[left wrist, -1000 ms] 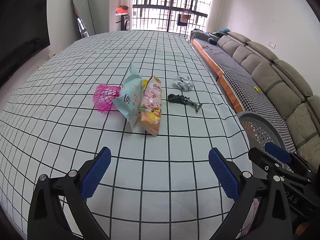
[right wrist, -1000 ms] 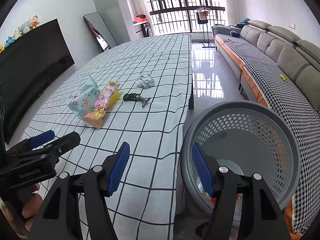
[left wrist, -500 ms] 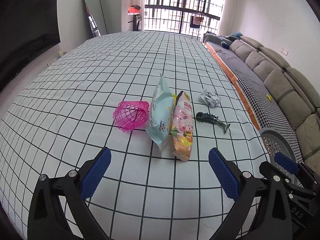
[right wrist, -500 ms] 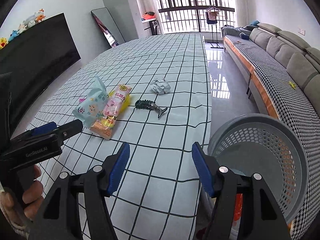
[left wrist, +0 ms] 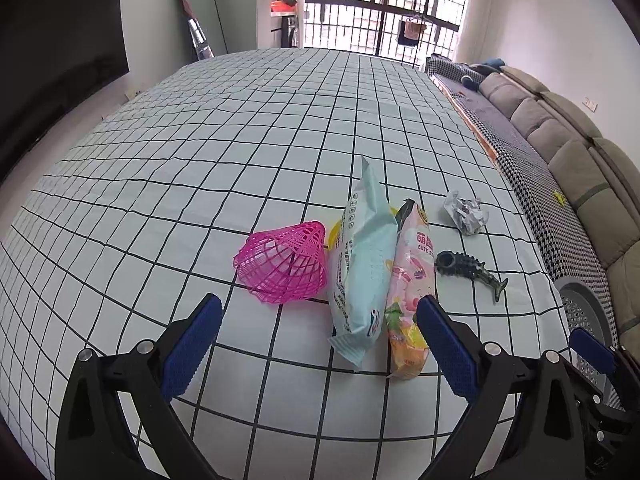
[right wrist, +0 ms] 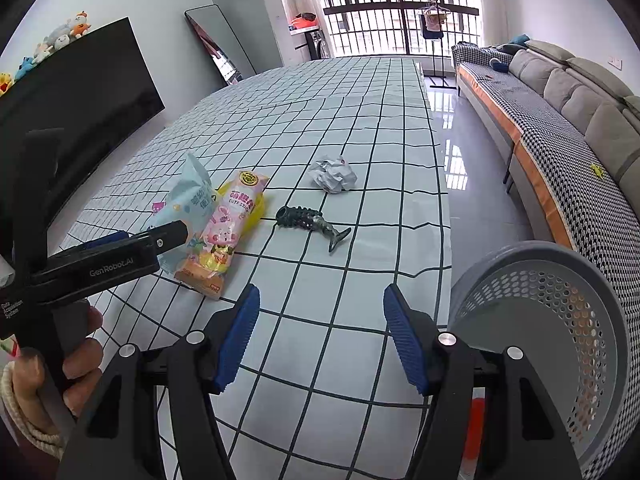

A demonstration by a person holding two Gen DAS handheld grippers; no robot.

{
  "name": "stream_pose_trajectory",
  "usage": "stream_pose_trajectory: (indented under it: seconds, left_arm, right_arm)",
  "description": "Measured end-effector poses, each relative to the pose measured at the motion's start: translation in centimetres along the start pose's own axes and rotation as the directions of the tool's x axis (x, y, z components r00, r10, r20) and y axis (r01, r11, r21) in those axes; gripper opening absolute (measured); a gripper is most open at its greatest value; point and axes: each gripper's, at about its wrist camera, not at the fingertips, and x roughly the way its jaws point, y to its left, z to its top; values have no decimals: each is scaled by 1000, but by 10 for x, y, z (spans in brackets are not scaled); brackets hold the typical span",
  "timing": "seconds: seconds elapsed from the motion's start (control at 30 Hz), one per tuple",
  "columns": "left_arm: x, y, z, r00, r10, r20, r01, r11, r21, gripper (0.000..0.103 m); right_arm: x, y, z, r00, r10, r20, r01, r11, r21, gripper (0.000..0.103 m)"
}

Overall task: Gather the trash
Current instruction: 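Reach the left tool to the blue wipes packet and close on it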

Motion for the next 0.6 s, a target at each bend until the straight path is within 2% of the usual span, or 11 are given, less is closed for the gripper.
stream_pose_trajectory:
  seconds: [0.1,0.3,0.5,0.57,0.6]
  left_arm:
    - [6,-2,3,1000,1,-9,-1,1000,6,95]
    - [13,-7,6,1000,-10,-21,10,1000,12,77]
    - [13,-13,5,999,-38,-19,38,999,32,50]
    - [12,-14,4,998,-51,-24,52,998,34,34]
    - [12,-15,4,998,-57,-24,57,998,33,34]
  right_arm:
    - [3,1,3,1000,5,-5,-5,1000,-3,62]
    - [8,-1,6,1000,6,-14,-6,1000,0,62]
    - [12,-2,6,1000,2,-24,-2,1000,2,62]
    - [14,-1,6,1000,1,-26,-1,1000,2,62]
    - [14,0,6,1000,0,-27,0,1000,1,62]
